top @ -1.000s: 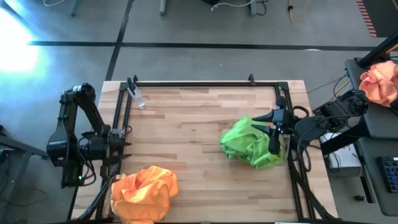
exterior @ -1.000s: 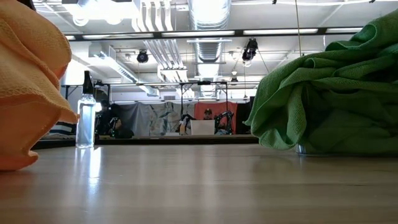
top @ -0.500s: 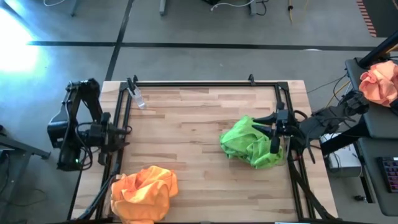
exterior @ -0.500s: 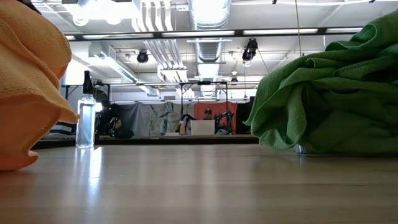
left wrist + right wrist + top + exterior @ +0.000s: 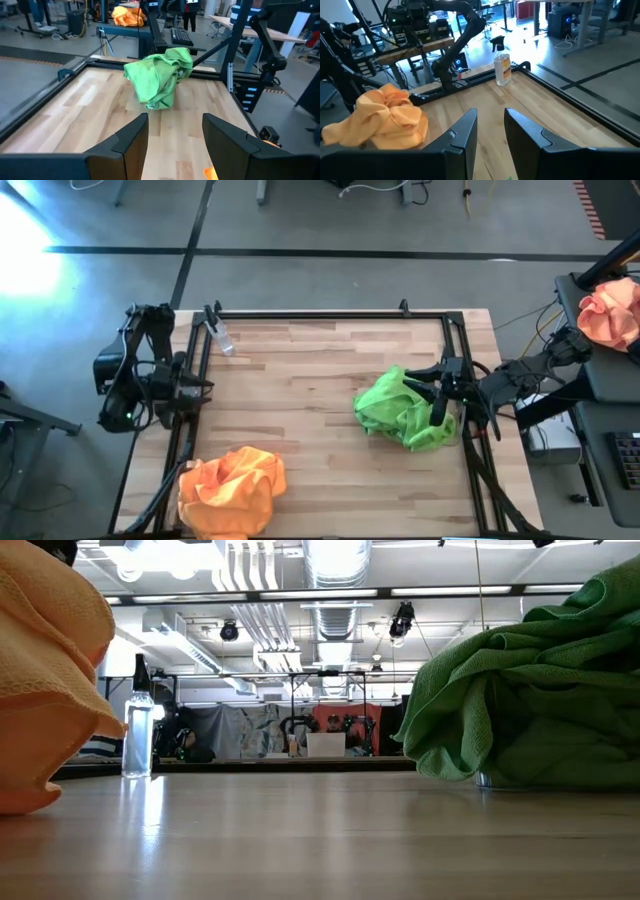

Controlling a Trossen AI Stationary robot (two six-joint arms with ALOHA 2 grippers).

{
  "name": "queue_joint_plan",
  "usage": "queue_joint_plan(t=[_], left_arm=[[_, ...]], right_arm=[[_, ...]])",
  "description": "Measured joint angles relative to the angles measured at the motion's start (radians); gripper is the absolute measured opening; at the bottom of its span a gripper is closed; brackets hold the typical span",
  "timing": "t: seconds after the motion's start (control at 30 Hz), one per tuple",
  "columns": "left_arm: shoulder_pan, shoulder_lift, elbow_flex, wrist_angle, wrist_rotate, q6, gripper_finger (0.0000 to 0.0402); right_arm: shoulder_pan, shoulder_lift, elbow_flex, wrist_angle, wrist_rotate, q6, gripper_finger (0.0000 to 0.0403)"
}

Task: Sort microfiber towel by color & place in baskets
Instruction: Return to Home Position

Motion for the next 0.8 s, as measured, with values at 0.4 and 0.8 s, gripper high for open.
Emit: queue_joint_plan(t=[0.4, 0.8], left_arm=[[0.0, 0.013, -0.053, 0.052, -0.11, 0.033, 0.0171], [0.036, 0.007, -0.123, 0.058, -0.207, -0.115, 0.0171]], right_arm=[[0.0, 0.0, 0.008, -0.002, -0.002, 0.064, 0.0091], [0.0, 0.001, 0.008, -0.003, -0.004, 0.069, 0.0091]])
